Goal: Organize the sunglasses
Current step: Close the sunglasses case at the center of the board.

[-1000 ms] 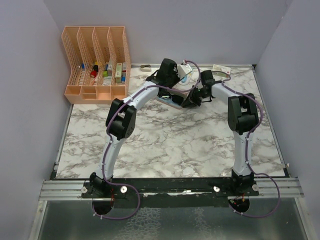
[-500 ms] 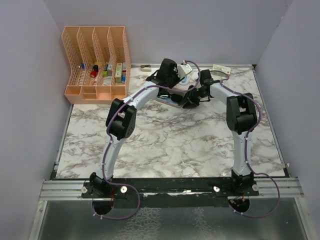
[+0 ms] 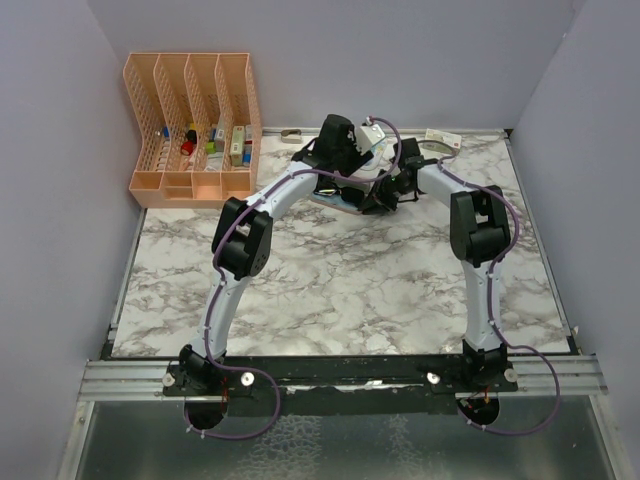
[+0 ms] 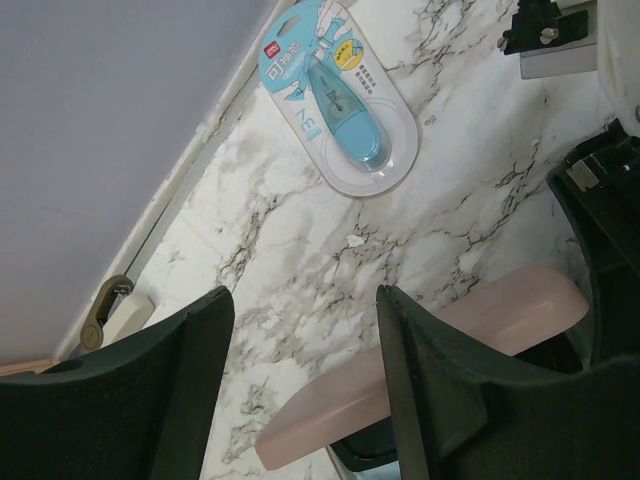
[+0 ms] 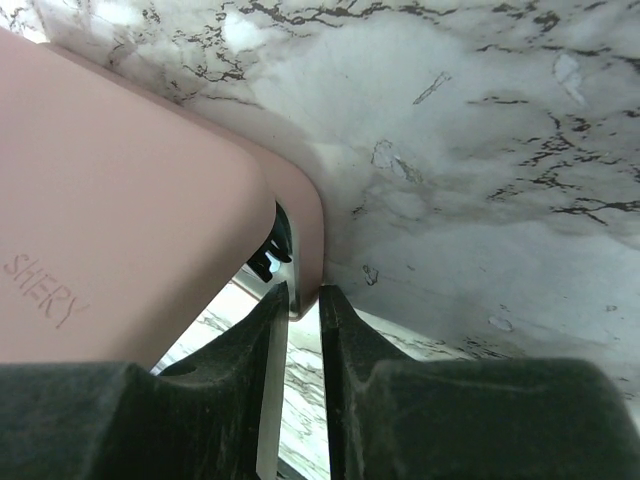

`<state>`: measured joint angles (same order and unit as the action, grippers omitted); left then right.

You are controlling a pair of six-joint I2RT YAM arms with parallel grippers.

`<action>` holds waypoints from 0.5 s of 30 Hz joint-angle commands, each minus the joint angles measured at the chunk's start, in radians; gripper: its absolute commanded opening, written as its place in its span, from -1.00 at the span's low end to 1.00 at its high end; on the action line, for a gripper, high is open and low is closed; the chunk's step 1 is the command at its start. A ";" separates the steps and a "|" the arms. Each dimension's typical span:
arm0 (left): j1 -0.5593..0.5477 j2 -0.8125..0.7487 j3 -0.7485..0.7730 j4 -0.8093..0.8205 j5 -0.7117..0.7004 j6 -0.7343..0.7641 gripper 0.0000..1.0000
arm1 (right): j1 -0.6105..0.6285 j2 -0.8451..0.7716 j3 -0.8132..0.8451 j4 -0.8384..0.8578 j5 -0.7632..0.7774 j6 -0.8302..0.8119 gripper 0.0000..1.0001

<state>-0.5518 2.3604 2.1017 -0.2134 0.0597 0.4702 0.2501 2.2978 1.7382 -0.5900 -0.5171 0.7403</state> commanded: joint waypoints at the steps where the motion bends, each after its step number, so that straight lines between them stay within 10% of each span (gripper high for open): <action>1: -0.003 0.020 0.029 0.024 -0.020 -0.005 0.24 | 0.009 0.033 0.046 -0.044 0.041 -0.001 -0.62; 15: -0.002 0.035 0.029 0.021 -0.027 0.000 0.23 | 0.011 0.046 0.072 -0.079 0.050 -0.020 -0.83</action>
<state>-0.5518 2.3772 2.1017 -0.2100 0.0544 0.4702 0.2543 2.3154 1.7832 -0.6449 -0.4858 0.7341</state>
